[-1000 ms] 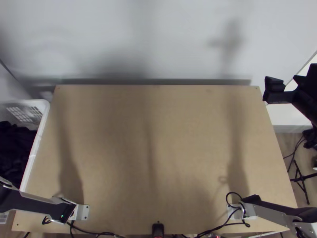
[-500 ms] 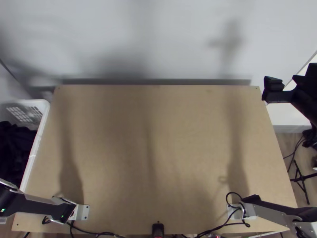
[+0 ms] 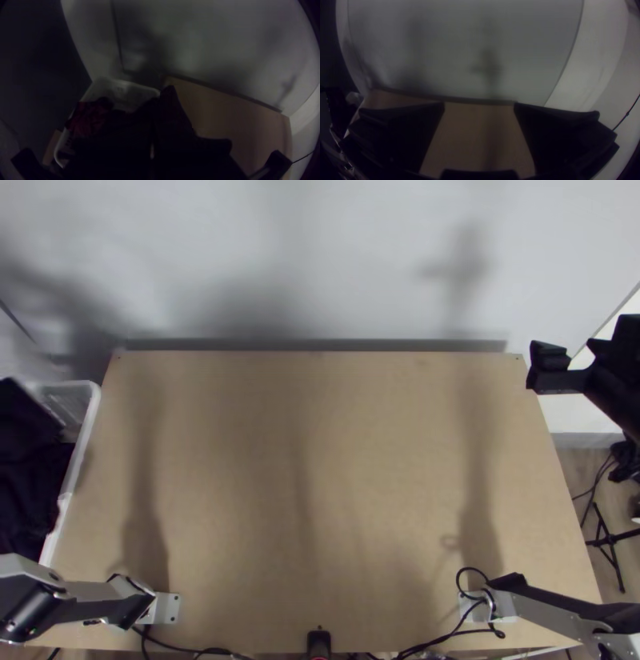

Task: Fold the t-shirt

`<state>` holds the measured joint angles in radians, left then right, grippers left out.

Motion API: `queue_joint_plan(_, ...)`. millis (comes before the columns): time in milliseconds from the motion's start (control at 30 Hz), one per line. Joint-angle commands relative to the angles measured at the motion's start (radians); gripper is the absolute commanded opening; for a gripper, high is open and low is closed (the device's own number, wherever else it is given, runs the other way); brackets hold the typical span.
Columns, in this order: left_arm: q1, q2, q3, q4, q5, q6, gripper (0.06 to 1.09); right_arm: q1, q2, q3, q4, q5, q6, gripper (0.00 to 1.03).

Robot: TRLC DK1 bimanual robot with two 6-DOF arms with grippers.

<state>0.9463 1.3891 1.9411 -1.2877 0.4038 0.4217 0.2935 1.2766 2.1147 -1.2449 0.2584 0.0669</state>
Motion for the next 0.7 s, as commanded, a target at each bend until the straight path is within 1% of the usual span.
queue_joint_plan(0,-0.199,-0.101,-0.019,-0.078,0.004,-0.049,0.1,-0.007,-0.039,-0.058,-0.001,0.001,-0.004,0.98)
queue_joint_plan(200,-0.432,-0.167,-0.108,-0.084,0.004,-0.112,0.1,-0.011,-0.071,-0.113,-0.001,0.001,-0.003,0.98)
queue_joint_plan(333,-0.615,-0.174,-0.131,-0.082,0.004,-0.205,0.1,-0.014,-0.109,-0.196,-0.001,0.001,-0.004,0.98)
queue_joint_plan(567,-0.966,-0.14,-0.176,0.025,0.003,-0.354,0.1,-0.022,-0.18,-0.318,0.001,0.001,-0.007,0.98)
queue_joint_plan(667,-1.115,-0.096,-0.179,0.071,-0.025,-0.399,0.1,-0.034,-0.203,-0.36,0.002,0.001,-0.007,0.98)
